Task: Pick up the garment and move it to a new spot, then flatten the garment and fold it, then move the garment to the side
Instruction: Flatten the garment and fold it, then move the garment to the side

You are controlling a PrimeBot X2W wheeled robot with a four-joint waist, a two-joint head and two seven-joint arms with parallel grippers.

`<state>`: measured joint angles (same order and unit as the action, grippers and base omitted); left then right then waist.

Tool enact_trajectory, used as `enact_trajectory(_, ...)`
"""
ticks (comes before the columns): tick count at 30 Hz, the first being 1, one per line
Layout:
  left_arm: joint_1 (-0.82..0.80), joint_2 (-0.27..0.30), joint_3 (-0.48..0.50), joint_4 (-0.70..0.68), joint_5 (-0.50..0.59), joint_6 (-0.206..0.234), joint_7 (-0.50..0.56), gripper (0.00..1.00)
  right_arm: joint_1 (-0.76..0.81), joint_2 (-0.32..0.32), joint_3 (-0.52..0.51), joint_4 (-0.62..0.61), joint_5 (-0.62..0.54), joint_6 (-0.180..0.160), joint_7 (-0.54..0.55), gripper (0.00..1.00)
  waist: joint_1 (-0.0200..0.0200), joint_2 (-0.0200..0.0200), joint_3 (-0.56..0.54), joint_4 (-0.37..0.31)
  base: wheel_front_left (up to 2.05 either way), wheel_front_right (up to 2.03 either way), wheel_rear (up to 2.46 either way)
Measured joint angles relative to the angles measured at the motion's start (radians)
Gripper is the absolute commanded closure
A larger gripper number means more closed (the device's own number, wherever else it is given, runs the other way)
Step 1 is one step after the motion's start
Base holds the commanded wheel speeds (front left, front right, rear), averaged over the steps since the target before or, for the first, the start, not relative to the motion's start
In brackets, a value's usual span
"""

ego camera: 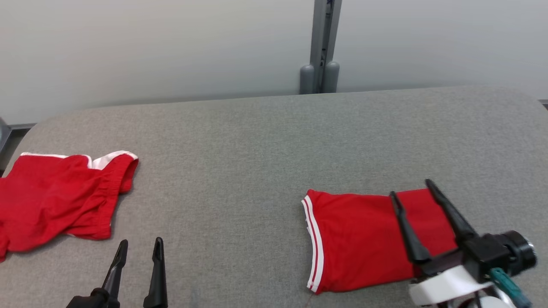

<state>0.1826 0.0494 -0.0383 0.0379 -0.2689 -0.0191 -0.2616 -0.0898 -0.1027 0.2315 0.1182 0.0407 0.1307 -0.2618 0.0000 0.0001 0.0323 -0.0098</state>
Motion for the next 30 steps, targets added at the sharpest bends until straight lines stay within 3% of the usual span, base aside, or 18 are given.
enact_trajectory(4, 0.014, 0.0, 0.026, -0.021, 0.023, 0.008, 0.0, 0.0, 0.107, -0.032, -0.132, -0.124, 0.003, 0.0, -0.002, 0.0, 0.0, 0.0, -0.024, -0.036, 0.0, 0.0, 0.0)
enact_trajectory(12, 0.049, 0.0, 0.021, -0.015, 0.03, 0.021, 0.0, 0.0, 0.214, -0.02, -0.291, -0.096, 0.038, 0.0, -0.002, 0.0, 0.0, 0.0, -0.051, -0.058, 0.0, 0.0, 0.0)
enact_trajectory(20, 0.066, 0.0, -0.002, -0.022, 0.025, 0.038, 0.0, 0.0, 0.237, 0.022, -0.305, -0.059, 0.051, 0.0, -0.002, 0.0, 0.0, 0.0, -0.055, -0.051, 0.0, 0.0, 0.0)
enact_trajectory(23, 0.066, 0.0, -0.007, -0.028, 0.026, 0.038, 0.0, 0.0, 0.214, 0.031, -0.298, -0.06, 0.11, 0.0, -0.002, 0.0, 0.0, 0.0, -0.052, -0.048, 0.0, 0.0, 0.0)
enact_trajectory(27, 0.064, 0.0, -0.011, -0.036, 0.03, 0.038, 0.0, 0.0, 0.176, -0.001, -0.253, -0.027, 0.193, 0.0, 0.051, 0.0, 0.0, 0.0, -0.044, -0.041, 0.0, 0.0, 0.0)
enact_trajectory(30, 0.057, 0.0, -0.023, -0.041, 0.031, 0.038, 0.0, 0.0, 0.114, -0.098, -0.199, 0.007, 0.256, 0.0, 0.235, 0.0, 0.0, 0.0, -0.03, -0.035, 0.0, 0.0, 0.0)
